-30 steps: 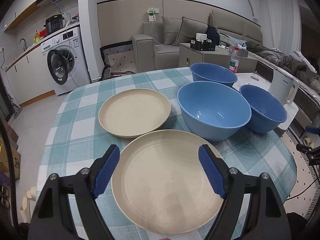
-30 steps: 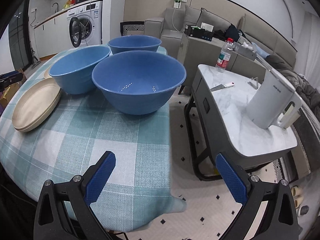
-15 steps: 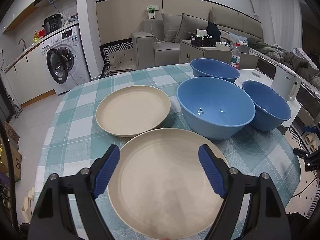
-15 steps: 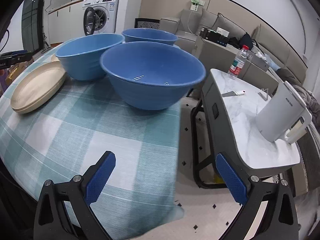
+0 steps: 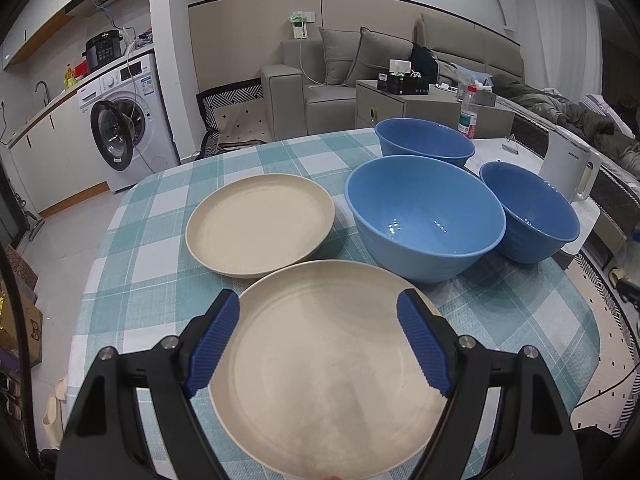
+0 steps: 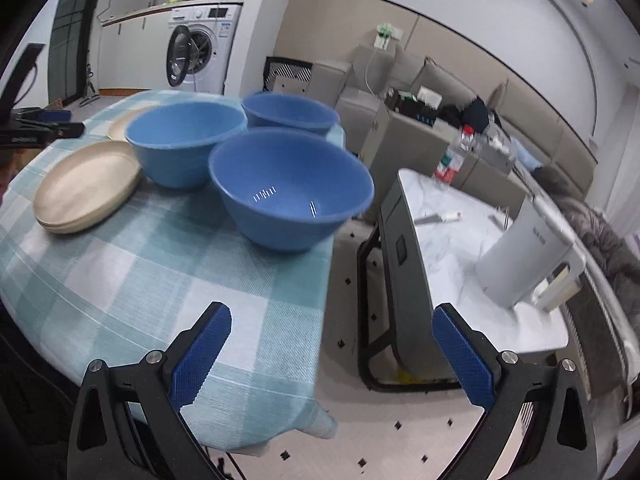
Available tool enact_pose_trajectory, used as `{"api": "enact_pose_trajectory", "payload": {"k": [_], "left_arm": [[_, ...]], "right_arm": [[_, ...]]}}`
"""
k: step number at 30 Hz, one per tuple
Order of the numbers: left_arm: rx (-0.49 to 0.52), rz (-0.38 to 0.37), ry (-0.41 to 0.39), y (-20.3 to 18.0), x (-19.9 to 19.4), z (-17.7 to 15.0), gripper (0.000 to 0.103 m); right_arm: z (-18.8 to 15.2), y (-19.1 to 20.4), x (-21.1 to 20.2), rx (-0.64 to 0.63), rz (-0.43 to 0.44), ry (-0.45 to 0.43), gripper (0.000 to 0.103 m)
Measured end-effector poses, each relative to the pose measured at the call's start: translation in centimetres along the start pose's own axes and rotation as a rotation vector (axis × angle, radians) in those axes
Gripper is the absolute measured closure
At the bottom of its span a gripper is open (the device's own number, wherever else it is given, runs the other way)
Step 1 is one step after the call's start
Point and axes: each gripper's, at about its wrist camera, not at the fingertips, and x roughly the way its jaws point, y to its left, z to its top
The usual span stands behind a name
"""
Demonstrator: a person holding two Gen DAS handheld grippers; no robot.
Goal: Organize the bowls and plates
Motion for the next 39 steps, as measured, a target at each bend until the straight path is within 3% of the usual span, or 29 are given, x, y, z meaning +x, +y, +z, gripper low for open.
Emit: {"api": "enact_pose_trajectory", "payload": {"k": [8,22,39], "left_arm": [[-0.031,0.000,-0.014,1.6,-0.3,0.1,0.021],[-0.081,0.019,-0.040,5.4,-1.0,0.9,0.021],[-0.137,0.033,-0.018,10.0,0.4,3.0,0.021]], "right_arm": [[5.5,3.6,-4.0,-0.095,0.046,-0.096,0.001],[15.3,10.1,-5.4,-0.232,0.123,-0.160,0.001],[25.2,16.4,-1.8,-0.288,0.258,-0.154,0.001]]}}
